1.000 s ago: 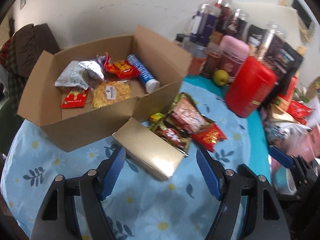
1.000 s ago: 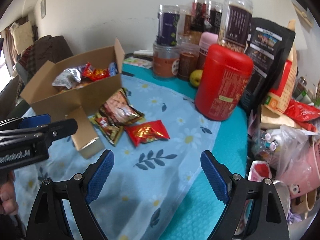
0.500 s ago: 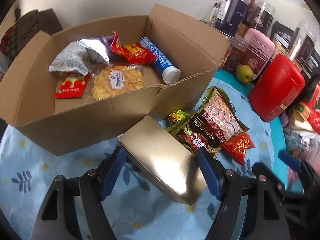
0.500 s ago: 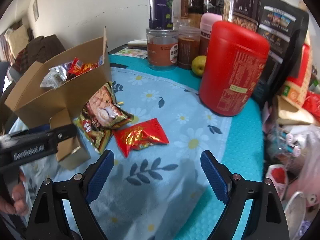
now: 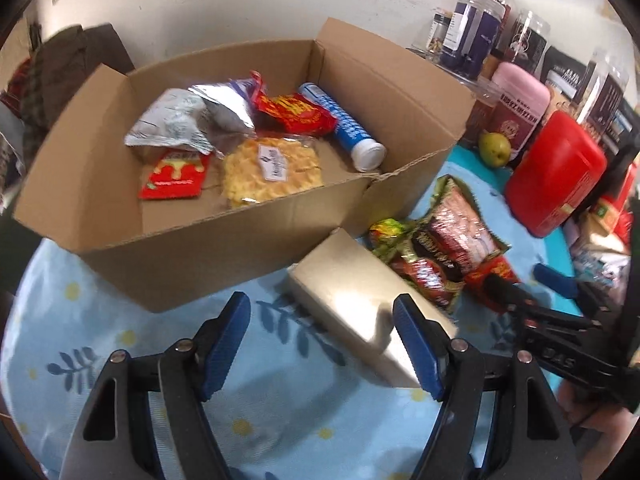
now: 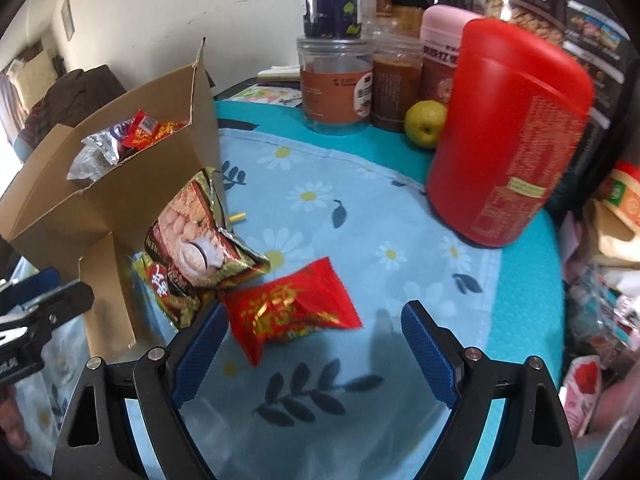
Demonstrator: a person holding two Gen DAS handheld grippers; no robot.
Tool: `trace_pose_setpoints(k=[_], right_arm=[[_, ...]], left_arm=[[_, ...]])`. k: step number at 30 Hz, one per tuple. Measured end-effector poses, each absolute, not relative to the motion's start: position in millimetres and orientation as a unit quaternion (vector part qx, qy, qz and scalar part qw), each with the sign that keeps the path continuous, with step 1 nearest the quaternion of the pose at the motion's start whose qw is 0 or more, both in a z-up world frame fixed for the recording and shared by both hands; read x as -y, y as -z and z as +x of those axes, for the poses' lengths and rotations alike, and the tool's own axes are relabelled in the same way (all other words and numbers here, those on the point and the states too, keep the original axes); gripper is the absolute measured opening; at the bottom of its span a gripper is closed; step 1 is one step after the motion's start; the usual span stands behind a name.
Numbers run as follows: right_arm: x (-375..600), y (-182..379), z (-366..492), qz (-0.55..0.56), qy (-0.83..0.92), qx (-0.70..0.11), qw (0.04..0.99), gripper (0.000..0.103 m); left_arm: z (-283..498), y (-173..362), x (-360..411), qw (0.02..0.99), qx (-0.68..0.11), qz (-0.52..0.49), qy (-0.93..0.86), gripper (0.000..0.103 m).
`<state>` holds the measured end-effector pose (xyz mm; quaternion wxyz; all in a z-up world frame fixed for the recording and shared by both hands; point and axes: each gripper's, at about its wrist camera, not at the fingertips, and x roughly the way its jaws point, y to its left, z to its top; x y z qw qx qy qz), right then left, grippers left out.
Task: Organize snacks
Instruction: 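Grasp the gold box with the left gripper while the right gripper grasps the small red bag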
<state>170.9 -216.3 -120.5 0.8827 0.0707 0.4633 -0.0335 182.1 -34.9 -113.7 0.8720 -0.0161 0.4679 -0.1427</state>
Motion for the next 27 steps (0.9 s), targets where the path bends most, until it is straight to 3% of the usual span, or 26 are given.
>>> trace_pose_setpoints(k=[4,10,11,22,27], right_arm=[[216.5,127.7,180.5,0.069,0.03,-0.47,0.88,0.085],[217.6,134.5,177.3,0.062,0.03,-0.476,0.877,0.036],[218.4,134.5,176.1,0.06,0.032,-0.476,0.877,0.033],[217.9,131.6,156.3,0.057,0.035,-0.471,0.879,0.031],[218.8,132.1,142.4,0.066,0.033,-0.473,0.878,0.031]], left_arm=[[185.7,111.3,42.0,0.867,-0.47,-0.035,0.161,0.074],[193.6,113.8,56.7,0.861,-0.482,-0.034,0.159,0.074],[195.3,115.7,58.9,0.86,-0.485,-0.033,0.155,0.074],[197.3,140.3,68.3,0.846,-0.512,-0.028,0.147,0.074],[179.1,137.0,66.5,0.851,-0.497,-0.013,0.169,0.056]])
